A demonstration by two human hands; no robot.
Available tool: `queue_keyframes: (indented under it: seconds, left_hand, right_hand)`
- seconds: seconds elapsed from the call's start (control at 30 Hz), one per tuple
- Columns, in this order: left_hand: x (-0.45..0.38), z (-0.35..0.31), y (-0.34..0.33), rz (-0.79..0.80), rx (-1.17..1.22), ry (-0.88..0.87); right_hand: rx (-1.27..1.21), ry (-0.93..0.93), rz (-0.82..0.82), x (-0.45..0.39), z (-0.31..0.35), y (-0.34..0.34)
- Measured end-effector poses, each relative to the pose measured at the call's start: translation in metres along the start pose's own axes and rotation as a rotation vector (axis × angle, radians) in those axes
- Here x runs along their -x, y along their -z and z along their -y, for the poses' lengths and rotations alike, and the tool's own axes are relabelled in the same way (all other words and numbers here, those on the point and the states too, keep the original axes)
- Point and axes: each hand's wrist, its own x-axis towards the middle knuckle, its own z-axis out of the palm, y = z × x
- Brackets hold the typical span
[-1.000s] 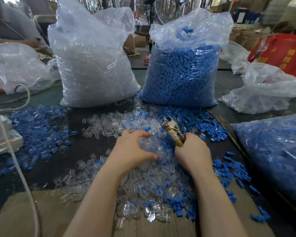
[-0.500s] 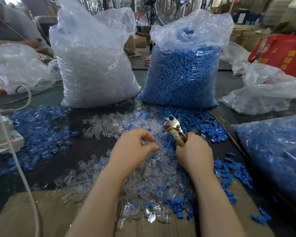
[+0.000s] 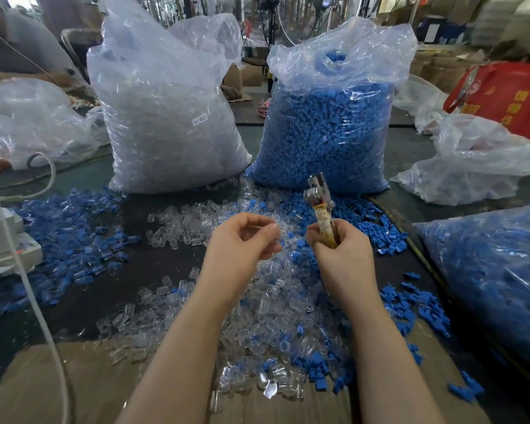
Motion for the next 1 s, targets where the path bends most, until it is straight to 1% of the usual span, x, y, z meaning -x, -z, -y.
queue_keyframes:
  seconds: [0.17,0.27,0.33,0.4,0.53,0.7,0.87,1.0]
  left_hand:
    - [-0.001,-0.001,0.001,0.091,0.32,0.116]
    - [-0.002,0.0,0.002,0.101,0.413,0.182]
    - [-0.002,0.0,0.004,0.126,0.434,0.186]
    - [-0.002,0.0,0.005,0.129,0.39,0.163]
    - [0.0,0.002,0.0,0.071,0.237,0.086]
    - [0.001,0.001,-0.005,-0.001,0.194,0.026]
    - [-0.001,0.0,-0.008,-0.151,0.079,-0.021]
    - [-0.001,0.0,-0.008,-0.186,0.079,-0.038]
  right_hand:
    - [-0.133,0.029,0.029,0.0,-0.002,-0.002]
    - [-0.162,0.056,0.038,0.001,-0.002,-0.003]
    - [-0.17,0.074,0.049,0.002,-0.002,-0.004]
    - [-0.177,0.085,0.057,0.003,-0.001,-0.005]
    - [-0.203,0.097,0.078,0.003,0.001,-0.007]
    - [-0.233,0.104,0.085,0.006,0.003,-0.008]
    - [-0.256,0.091,0.089,0.007,0.008,-0.008]
    - [-0.262,0.091,0.095,0.008,0.011,-0.009]
